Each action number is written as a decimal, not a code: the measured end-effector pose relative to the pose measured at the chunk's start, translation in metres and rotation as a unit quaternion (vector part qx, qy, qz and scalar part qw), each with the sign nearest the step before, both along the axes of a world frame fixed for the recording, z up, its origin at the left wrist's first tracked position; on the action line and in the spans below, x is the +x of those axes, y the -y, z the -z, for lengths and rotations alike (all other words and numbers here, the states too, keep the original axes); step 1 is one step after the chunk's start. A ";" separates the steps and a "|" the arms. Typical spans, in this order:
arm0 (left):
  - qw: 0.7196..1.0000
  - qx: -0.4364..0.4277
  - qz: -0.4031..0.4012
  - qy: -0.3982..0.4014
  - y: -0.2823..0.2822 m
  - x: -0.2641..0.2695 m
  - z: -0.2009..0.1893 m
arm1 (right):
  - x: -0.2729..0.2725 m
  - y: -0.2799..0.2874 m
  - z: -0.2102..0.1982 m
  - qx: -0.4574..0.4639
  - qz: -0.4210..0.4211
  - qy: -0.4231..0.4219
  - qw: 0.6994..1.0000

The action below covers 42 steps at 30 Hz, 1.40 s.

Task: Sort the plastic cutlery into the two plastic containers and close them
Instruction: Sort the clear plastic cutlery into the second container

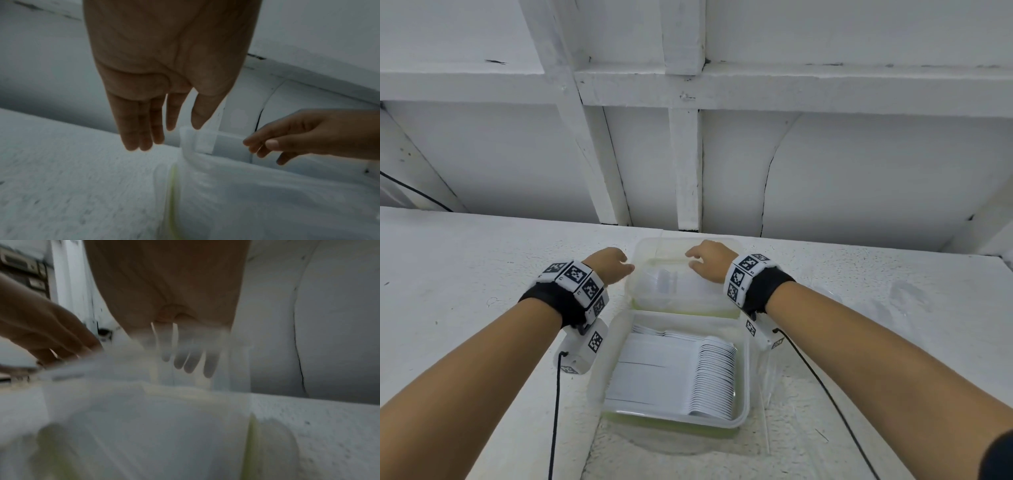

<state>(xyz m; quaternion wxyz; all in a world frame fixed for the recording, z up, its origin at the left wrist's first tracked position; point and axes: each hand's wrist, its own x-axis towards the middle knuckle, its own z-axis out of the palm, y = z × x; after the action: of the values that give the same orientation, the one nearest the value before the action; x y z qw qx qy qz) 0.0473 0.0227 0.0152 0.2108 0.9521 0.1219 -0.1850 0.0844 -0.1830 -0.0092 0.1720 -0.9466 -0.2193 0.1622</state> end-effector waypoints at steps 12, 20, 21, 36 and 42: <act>0.932 -0.183 0.172 0.260 0.135 -0.091 -0.062 | -0.123 0.127 -0.046 0.093 0.038 0.052 0.994; 0.951 -0.125 0.275 0.062 0.239 -0.149 0.014 | -0.221 0.206 0.000 0.074 0.114 -0.030 0.990; 0.956 -0.087 0.279 0.022 0.245 -0.155 0.023 | -0.230 0.212 0.006 0.073 0.121 -0.036 0.989; 0.981 0.011 0.194 0.000 0.243 -0.189 0.047 | -0.242 0.210 0.016 0.059 0.221 -0.035 0.973; 0.990 -0.126 0.042 0.047 0.229 -0.189 0.055 | -0.210 0.175 0.021 -0.099 0.188 -0.064 0.975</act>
<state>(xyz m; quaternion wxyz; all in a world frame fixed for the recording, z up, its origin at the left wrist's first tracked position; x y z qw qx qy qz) -0.1412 -0.2066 -0.0403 0.3267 0.9298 0.0479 -0.1626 -0.1261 -0.3579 -0.0303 0.1188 -0.9709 -0.0093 0.2078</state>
